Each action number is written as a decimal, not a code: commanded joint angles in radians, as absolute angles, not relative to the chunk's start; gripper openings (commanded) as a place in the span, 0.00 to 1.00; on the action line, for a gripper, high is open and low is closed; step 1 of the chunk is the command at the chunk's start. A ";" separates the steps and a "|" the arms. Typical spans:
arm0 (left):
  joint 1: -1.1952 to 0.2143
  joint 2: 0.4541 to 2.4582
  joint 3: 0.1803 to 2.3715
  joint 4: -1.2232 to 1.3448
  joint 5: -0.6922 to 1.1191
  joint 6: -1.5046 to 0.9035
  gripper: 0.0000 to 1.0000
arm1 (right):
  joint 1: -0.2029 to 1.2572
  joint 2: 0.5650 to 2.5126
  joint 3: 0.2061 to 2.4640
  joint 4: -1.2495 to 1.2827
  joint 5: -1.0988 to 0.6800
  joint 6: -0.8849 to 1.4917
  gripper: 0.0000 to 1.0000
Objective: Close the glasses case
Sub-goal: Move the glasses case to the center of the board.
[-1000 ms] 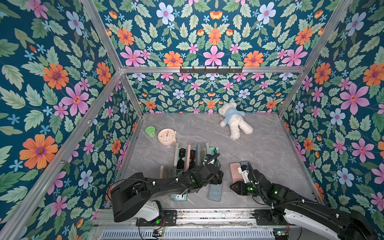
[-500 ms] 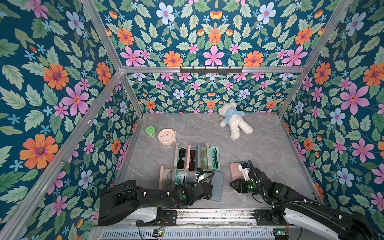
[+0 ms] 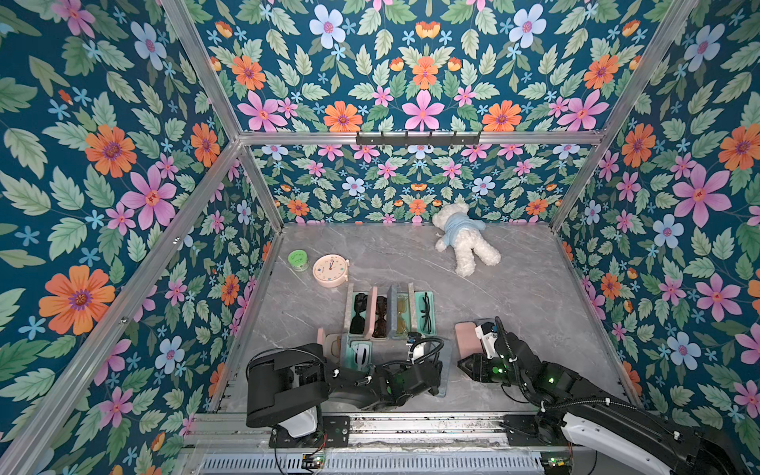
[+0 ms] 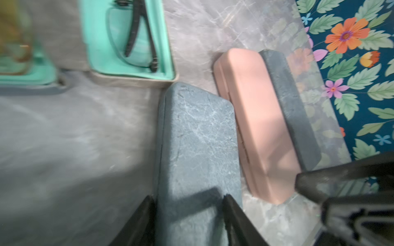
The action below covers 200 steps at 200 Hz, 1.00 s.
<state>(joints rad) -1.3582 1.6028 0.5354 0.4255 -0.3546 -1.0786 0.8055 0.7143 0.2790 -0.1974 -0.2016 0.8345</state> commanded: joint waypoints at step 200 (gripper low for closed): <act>-1.216 1.116 0.562 -0.045 -0.473 -0.876 0.73 | 0.755 0.950 0.385 -0.065 -0.279 0.793 0.38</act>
<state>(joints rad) -1.2156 1.2263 0.5583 0.1860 -0.3790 -0.9356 0.7551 0.8680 0.3386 -0.1356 -0.3103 0.8017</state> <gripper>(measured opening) 0.701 0.383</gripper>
